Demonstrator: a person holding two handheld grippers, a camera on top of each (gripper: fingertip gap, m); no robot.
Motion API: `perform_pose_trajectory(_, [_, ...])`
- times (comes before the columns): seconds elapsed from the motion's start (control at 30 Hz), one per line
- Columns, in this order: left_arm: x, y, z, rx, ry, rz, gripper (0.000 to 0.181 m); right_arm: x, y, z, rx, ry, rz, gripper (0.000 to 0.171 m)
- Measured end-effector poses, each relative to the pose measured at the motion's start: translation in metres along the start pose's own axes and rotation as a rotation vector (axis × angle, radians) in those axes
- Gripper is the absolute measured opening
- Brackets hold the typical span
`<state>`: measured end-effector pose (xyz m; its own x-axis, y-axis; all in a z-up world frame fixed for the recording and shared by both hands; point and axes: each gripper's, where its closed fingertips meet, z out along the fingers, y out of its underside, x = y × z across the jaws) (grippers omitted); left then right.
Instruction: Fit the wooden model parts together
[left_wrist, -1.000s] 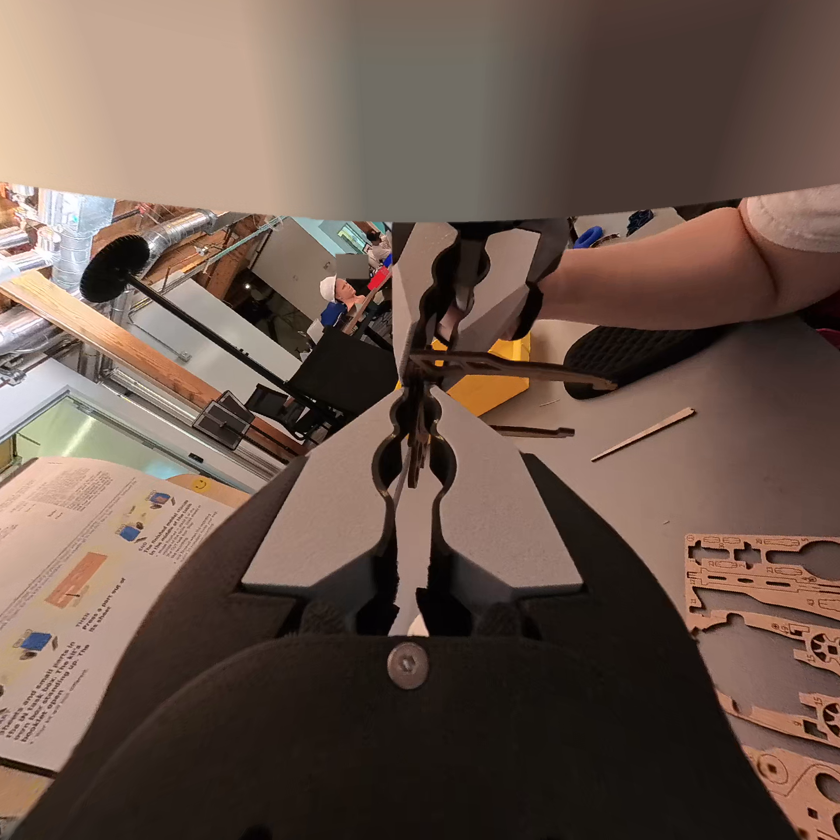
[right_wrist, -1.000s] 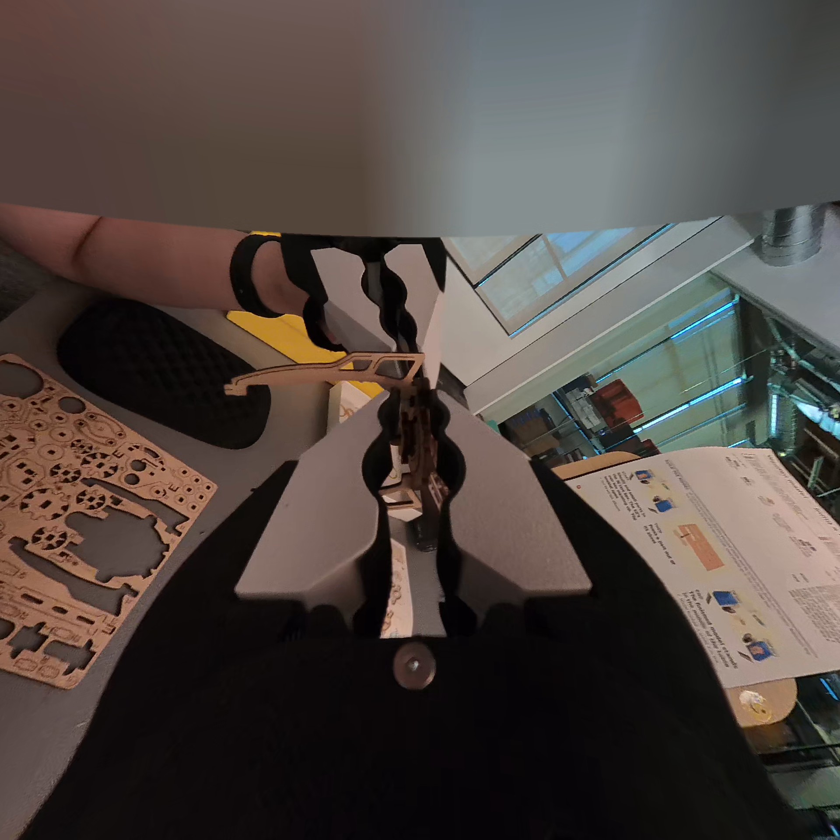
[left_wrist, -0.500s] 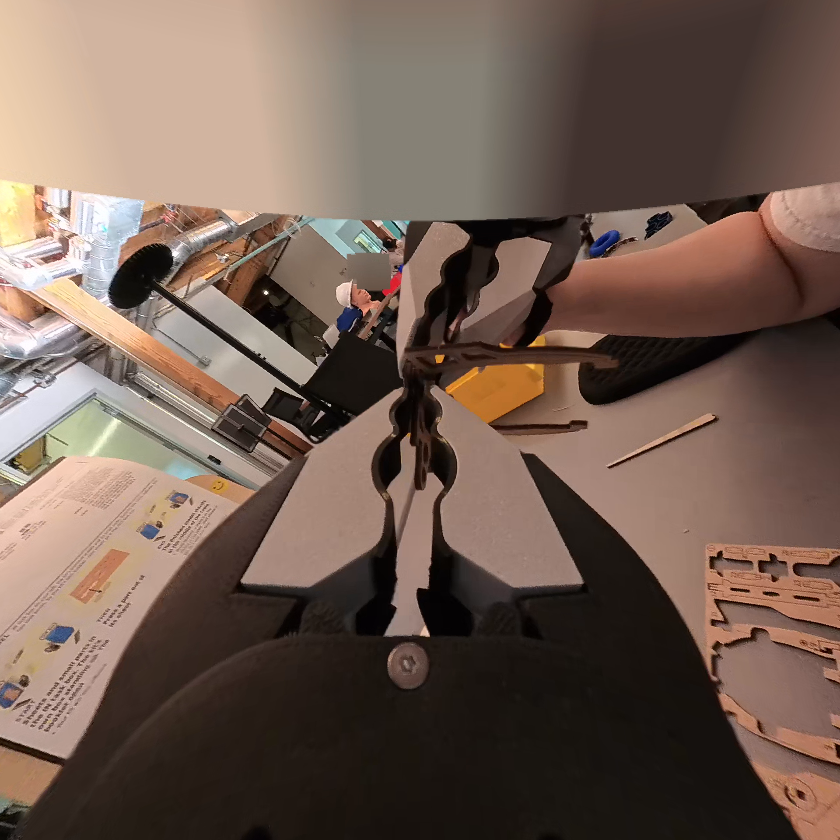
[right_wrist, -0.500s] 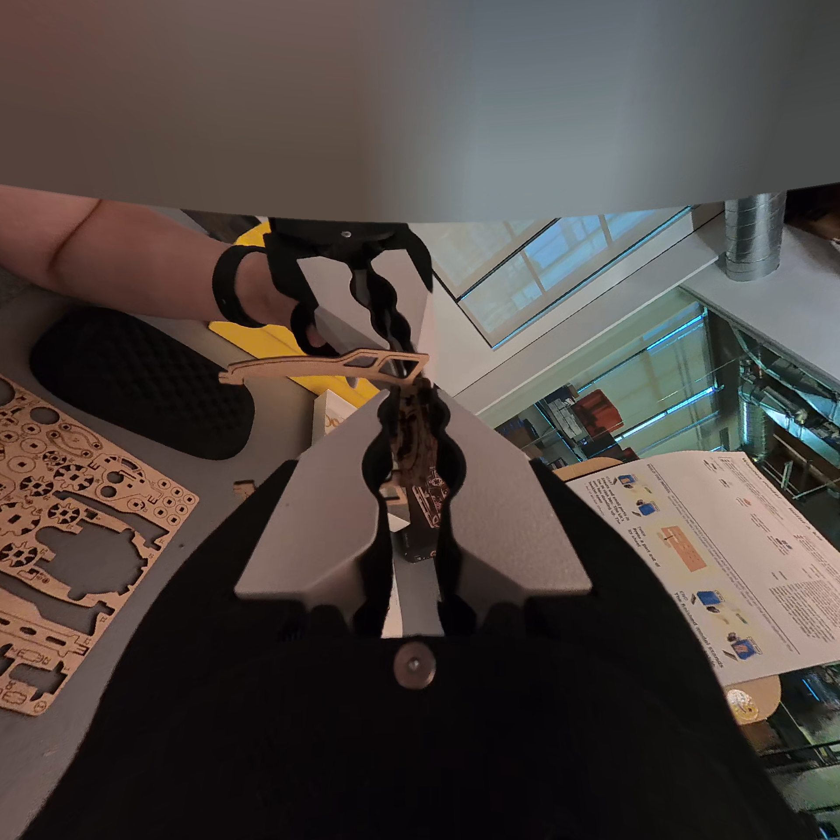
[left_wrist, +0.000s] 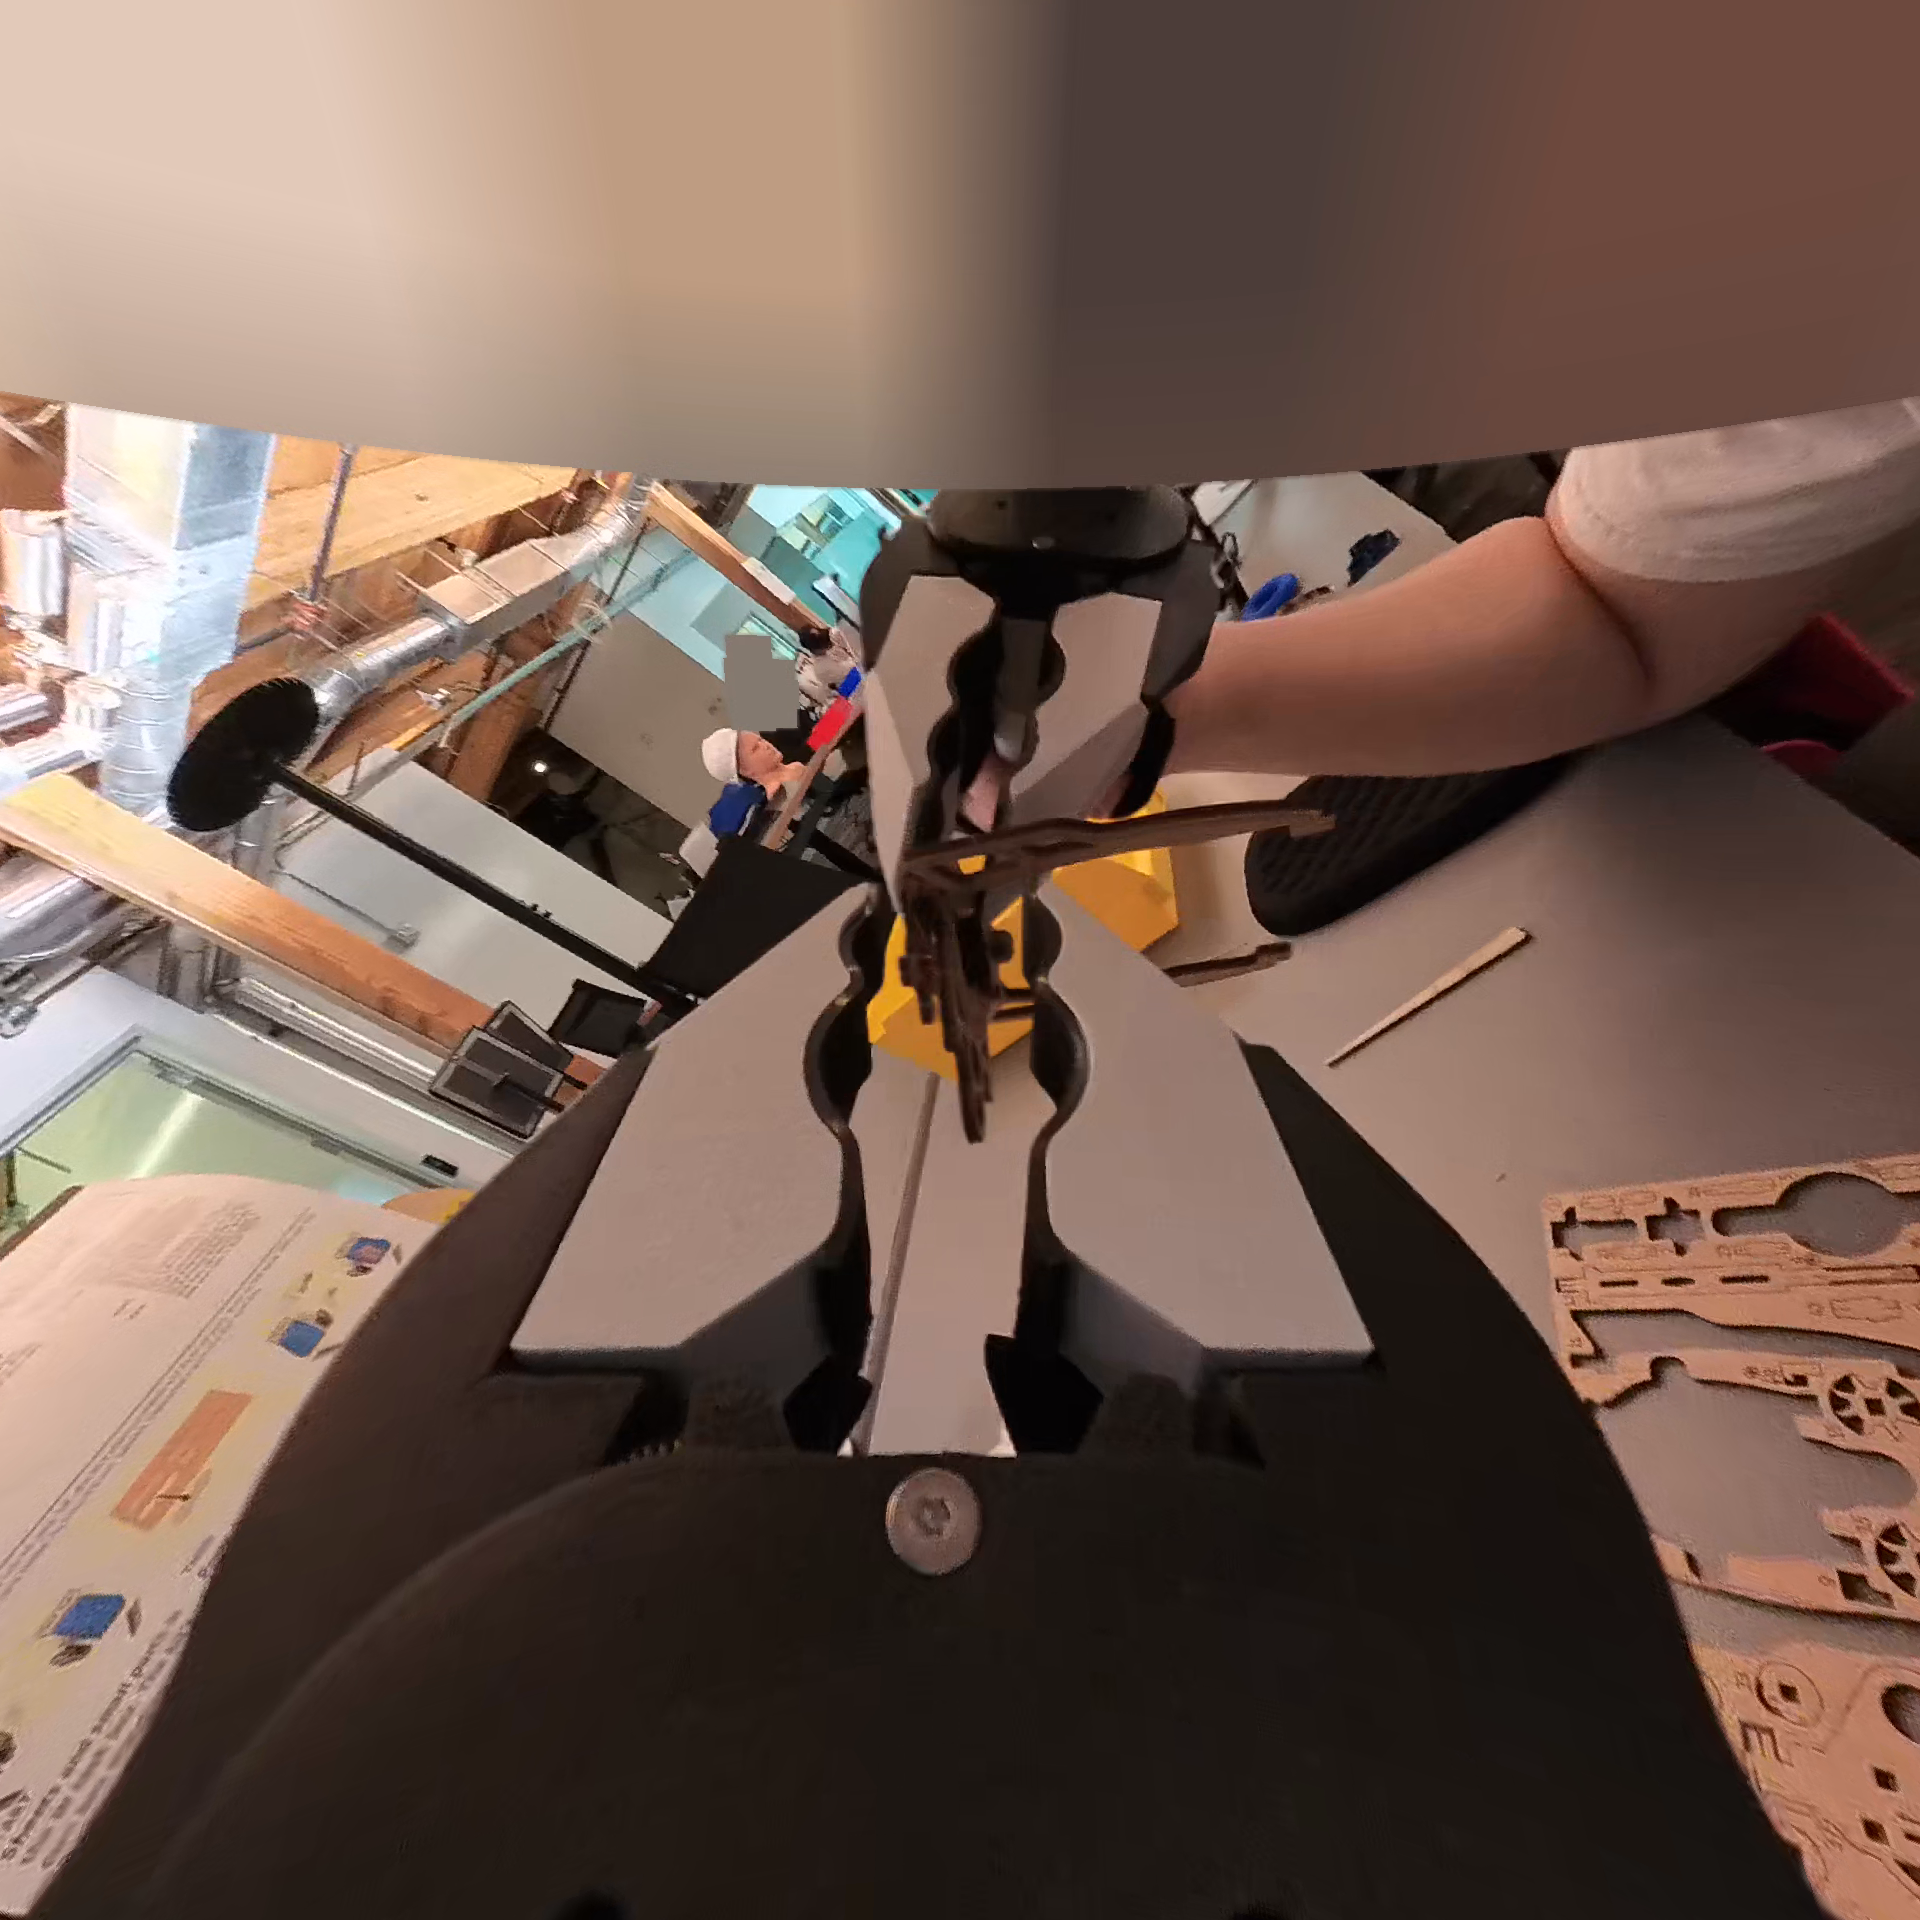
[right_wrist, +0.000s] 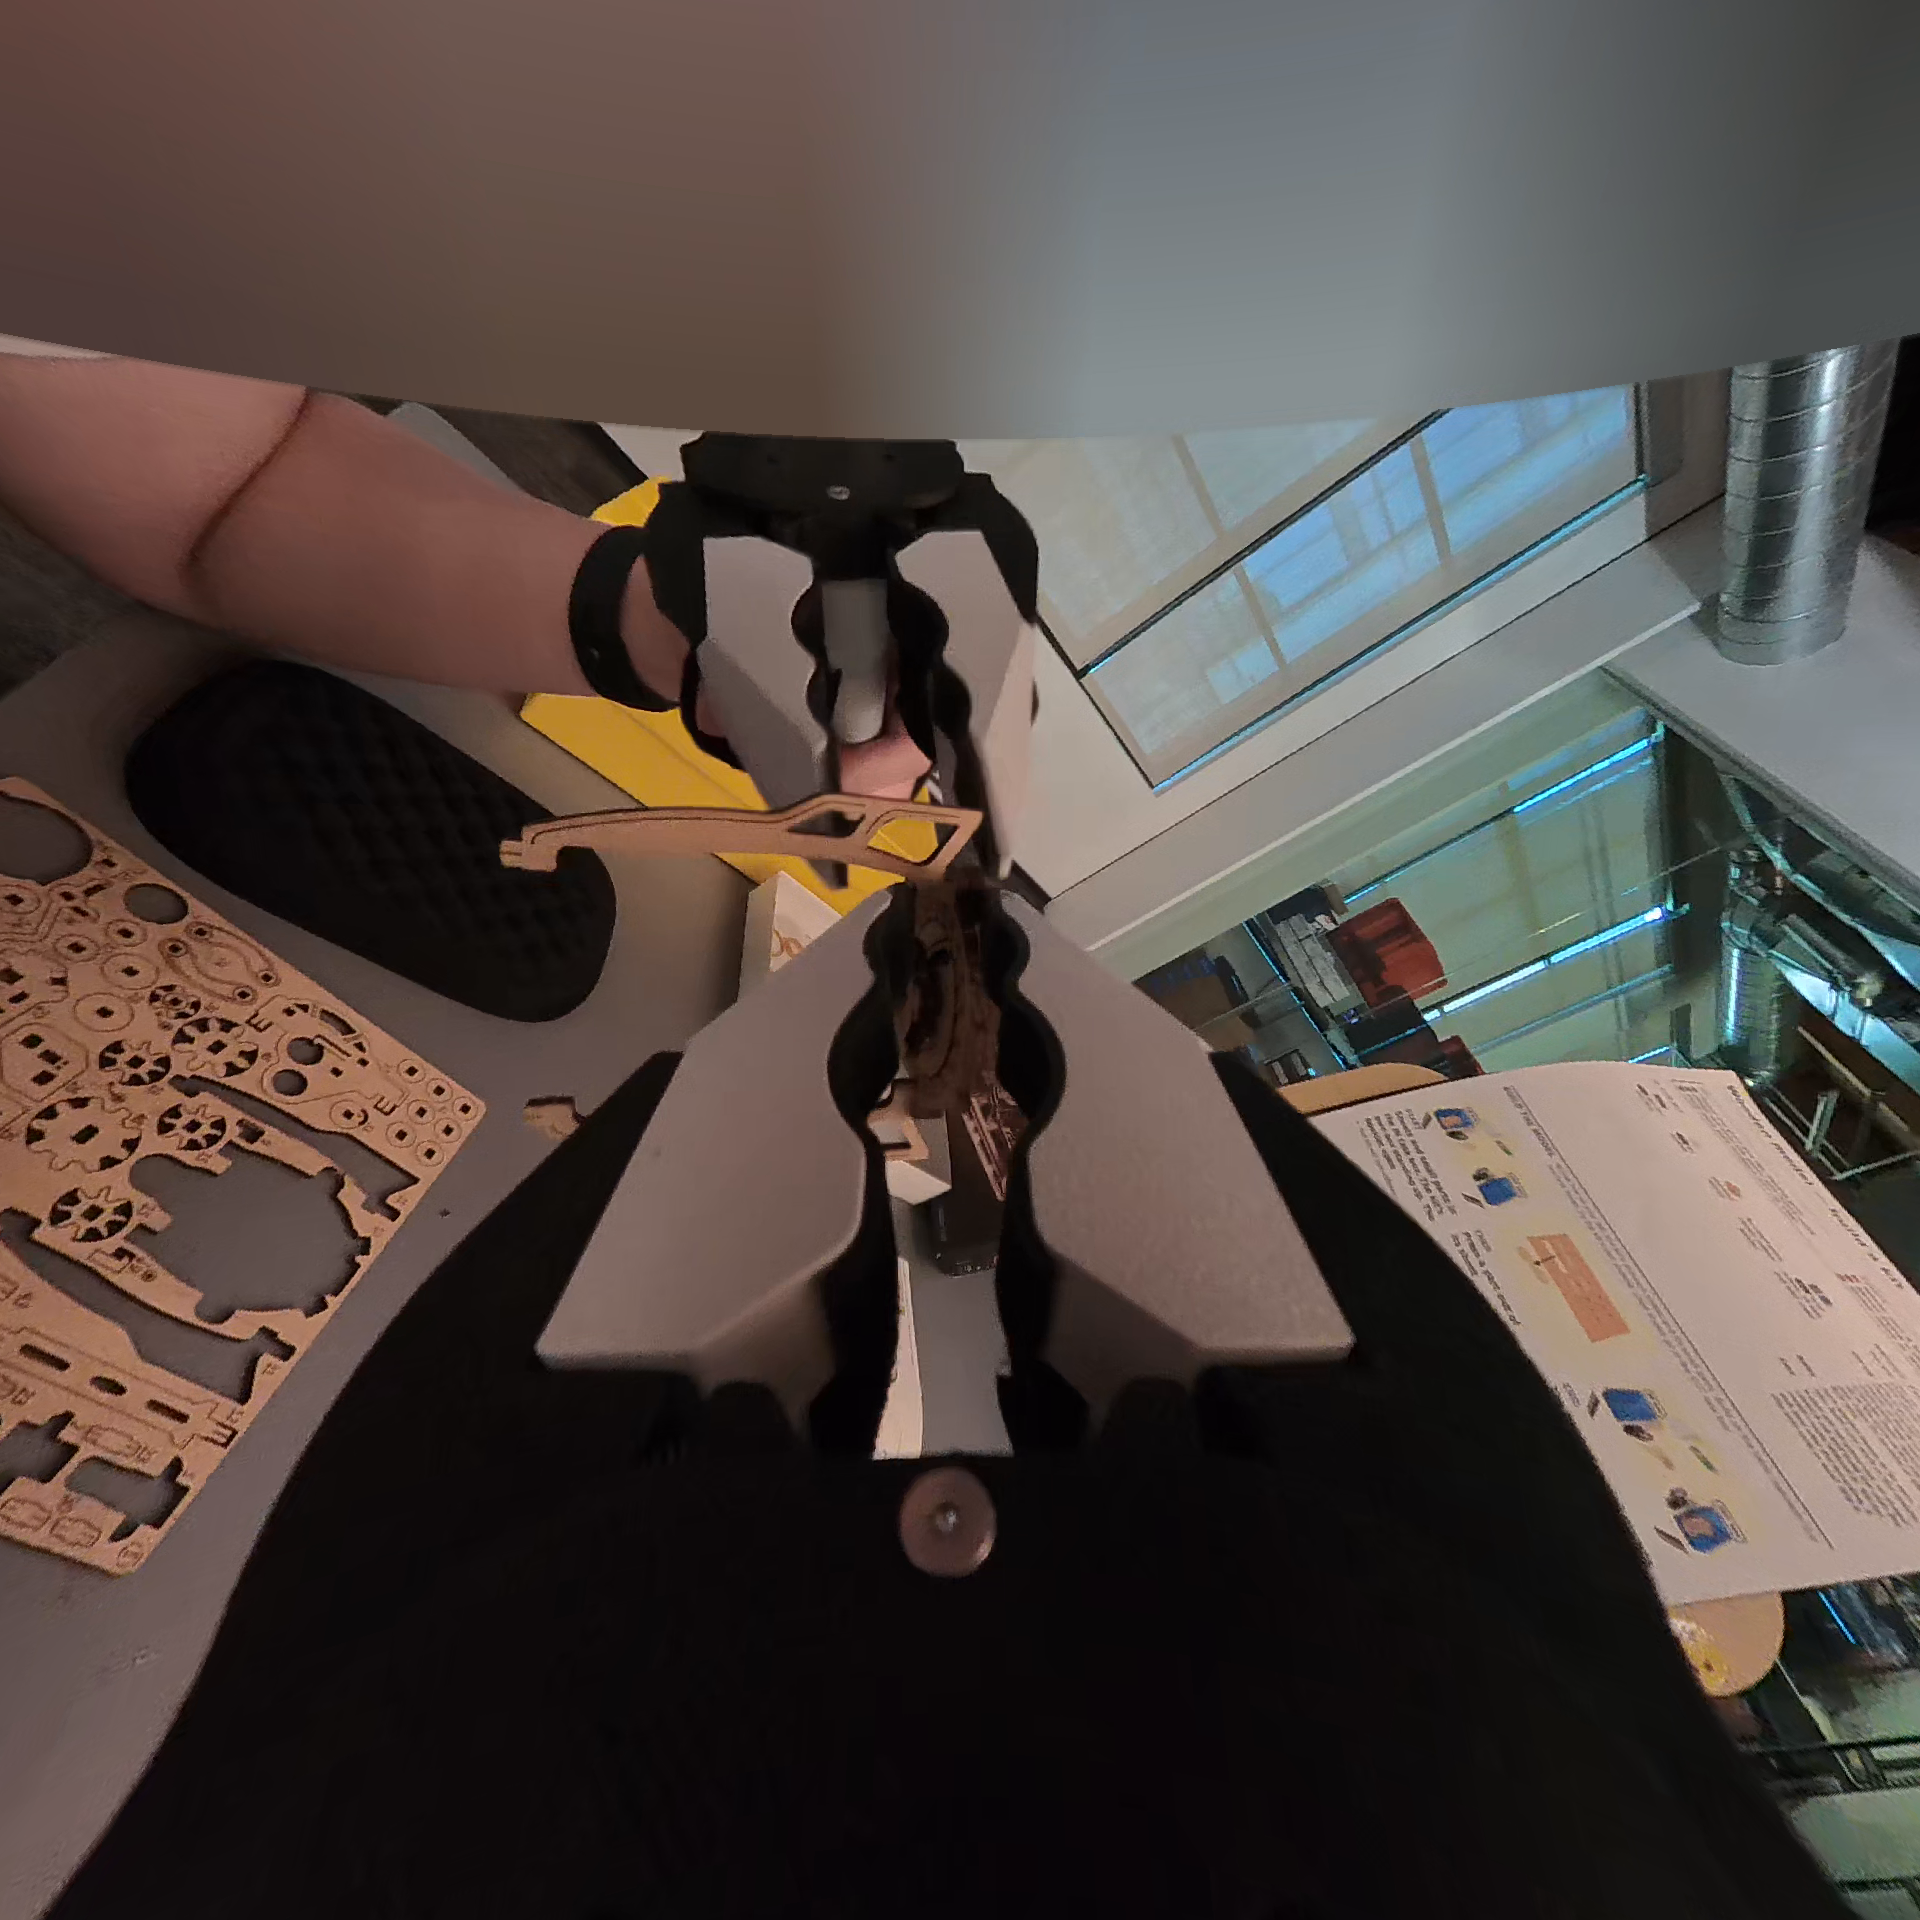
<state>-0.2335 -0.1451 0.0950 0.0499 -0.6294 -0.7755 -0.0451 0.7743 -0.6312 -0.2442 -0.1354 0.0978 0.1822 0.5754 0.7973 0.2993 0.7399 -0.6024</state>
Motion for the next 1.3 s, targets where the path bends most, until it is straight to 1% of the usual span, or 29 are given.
perform_pose_trajectory(0.1, [0.005,0.008,0.007,-0.053,-0.001,0.040,0.029,-0.005,0.001,0.004,-0.010,-0.006,-0.025,0.010])
perform_pose_trajectory(0.23, [0.002,0.005,0.009,-0.039,-0.054,0.089,0.027,-0.002,-0.003,0.001,0.019,0.000,-0.003,0.010])
perform_pose_trajectory(0.5, [0.002,0.007,0.011,-0.031,-0.068,0.084,0.024,-0.002,-0.001,0.000,0.018,0.006,0.003,0.008])
perform_pose_trajectory(0.57, [0.001,0.006,0.011,-0.027,-0.073,0.075,0.022,-0.002,-0.003,0.000,0.043,0.003,0.024,0.006])
perform_pose_trajectory(0.63, [0.000,0.003,0.011,-0.008,-0.085,0.070,0.020,-0.001,-0.006,0.000,0.060,0.001,0.043,0.007])
perform_pose_trajectory(0.67, [0.000,0.005,0.011,-0.017,-0.086,0.078,0.021,-0.001,-0.003,0.000,0.042,-0.002,0.035,0.008])
perform_pose_trajectory(0.73, [-0.003,0.014,0.012,-0.083,-0.102,0.128,0.021,0.002,0.008,0.003,-0.030,0.013,0.014,0.009])
perform_pose_trajectory(0.8, [-0.006,0.022,0.013,-0.137,-0.125,0.170,0.023,0.004,0.014,0.005,-0.064,0.046,-0.041,0.009])
perform_pose_trajectory(0.87, [-0.007,0.023,0.013,-0.144,-0.130,0.183,0.024,0.005,0.013,0.004,-0.073,0.070,-0.098,0.010])
perform_pose_trajectory(1.0, [-0.007,0.020,0.012,-0.119,-0.116,0.123,0.021,0.006,0.008,0.002,-0.098,0.127,-0.236,0.010])
perform_pose_trajectory(1.13, [-0.008,0.017,0.013,-0.122,-0.154,0.193,0.021,0.007,0.005,0.001,-0.098,0.142,-0.268,0.010])
perform_pose_trajectory(1.3, [-0.013,0.017,0.014,-0.174,-0.202,0.257,0.019,0.009,0.005,0.000,-0.103,0.162,-0.280,0.010])
